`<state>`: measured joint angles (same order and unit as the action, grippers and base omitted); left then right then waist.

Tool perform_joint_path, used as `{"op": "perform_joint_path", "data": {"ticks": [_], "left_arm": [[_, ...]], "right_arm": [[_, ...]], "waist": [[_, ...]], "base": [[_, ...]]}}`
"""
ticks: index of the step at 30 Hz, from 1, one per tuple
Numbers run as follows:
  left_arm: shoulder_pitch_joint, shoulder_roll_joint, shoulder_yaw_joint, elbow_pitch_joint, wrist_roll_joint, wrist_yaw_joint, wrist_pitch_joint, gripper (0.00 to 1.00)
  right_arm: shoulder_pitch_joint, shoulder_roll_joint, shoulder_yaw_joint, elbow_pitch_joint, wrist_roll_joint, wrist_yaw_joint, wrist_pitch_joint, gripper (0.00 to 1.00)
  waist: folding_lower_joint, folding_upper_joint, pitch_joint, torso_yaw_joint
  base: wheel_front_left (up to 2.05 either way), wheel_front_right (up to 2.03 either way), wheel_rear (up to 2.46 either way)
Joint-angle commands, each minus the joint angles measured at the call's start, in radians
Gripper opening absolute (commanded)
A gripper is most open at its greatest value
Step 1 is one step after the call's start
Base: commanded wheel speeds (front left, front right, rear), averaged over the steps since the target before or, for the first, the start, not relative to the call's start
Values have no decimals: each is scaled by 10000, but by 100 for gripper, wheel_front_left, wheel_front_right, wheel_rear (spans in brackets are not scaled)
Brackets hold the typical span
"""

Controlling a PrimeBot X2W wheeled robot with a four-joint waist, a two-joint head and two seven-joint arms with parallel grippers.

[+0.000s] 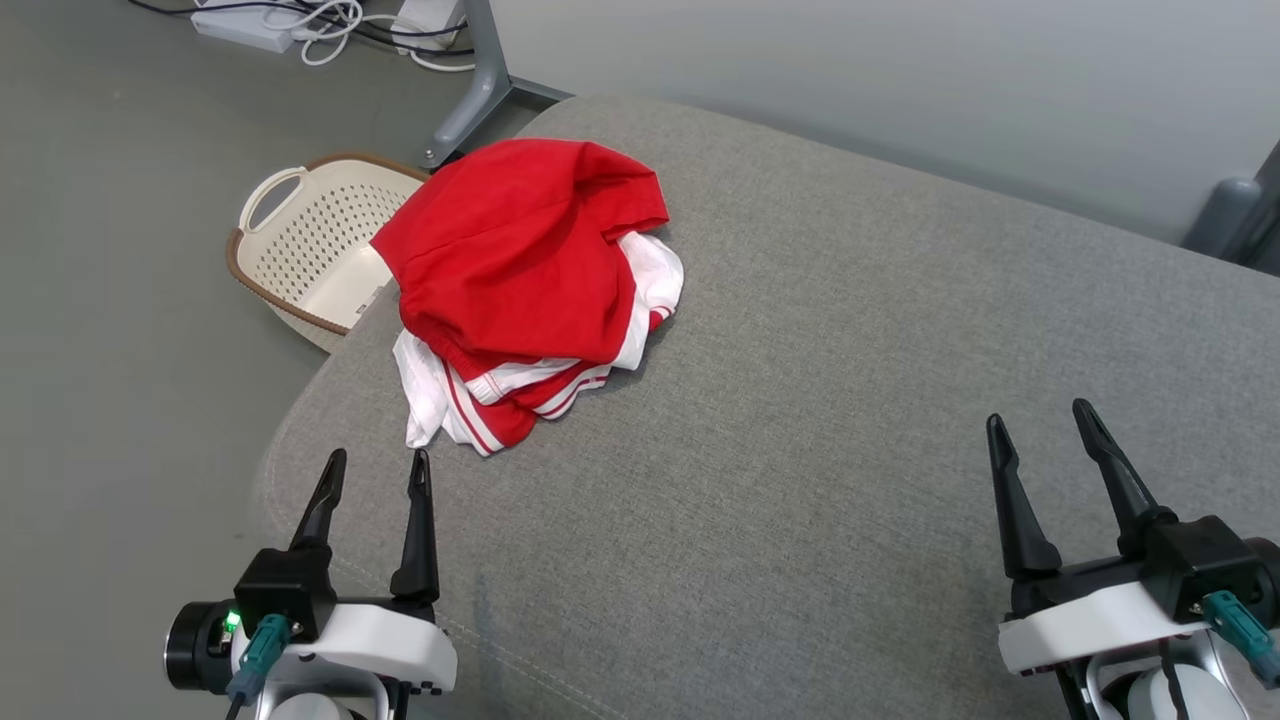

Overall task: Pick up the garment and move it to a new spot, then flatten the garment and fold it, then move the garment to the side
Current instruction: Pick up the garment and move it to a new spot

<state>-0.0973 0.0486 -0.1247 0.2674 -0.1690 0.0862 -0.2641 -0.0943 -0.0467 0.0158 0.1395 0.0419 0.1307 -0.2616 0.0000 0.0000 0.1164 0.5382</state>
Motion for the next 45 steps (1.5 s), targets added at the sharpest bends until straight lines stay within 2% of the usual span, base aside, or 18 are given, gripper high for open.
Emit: {"op": "perform_joint_path", "data": {"ticks": [1,5,11,15,20,26,32,38,45], "left_arm": [[13,34,47,-83,-54,52,-7,100],[-190,35,80,-68,-95,6,-7,100],[-1027,156,473,89,120,-303,-7,100],[-1704,406,705,402,211,-494,-5,100],[-3132,1000,800,1655,285,-838,107,100],[-4954,1630,696,3255,200,-1392,969,100],[-6215,2253,400,4654,347,-1725,2060,100],[-6972,2814,133,5992,490,-1855,2897,100],[-7472,3142,-68,7132,210,-2066,3918,100]], "right_arm": [[-122,-69,4,-39,-118,1,-53,100],[-119,-70,-68,-108,-213,1,-53,100],[-279,-70,-175,-194,-476,1,-53,100],[-452,-69,-128,-213,-658,1,-53,100],[-786,-70,-9,-244,-938,1,-53,100],[-1102,-72,50,-308,-1255,1,-53,100],[-1368,-72,140,-367,-1522,1,-53,100],[-1543,-101,240,-402,-1584,1,-53,100],[-1665,-109,352,-375,-1556,1,-53,100]], "waist": [[0,0,100,21],[0,0,279,32],[0,0,735,-185],[0,0,1017,-402],[0,0,1546,-864],[0,0,2150,-1441],[0,0,2731,-1965],[0,0,3125,-2336],[0,0,3296,-2581]], "base": [[0,0,0],[0,0,0],[0,0,0],[0,0,0],[0,0,0],[0,0,0],[0,0,0],[0,0,0],[0,0,0]]}}
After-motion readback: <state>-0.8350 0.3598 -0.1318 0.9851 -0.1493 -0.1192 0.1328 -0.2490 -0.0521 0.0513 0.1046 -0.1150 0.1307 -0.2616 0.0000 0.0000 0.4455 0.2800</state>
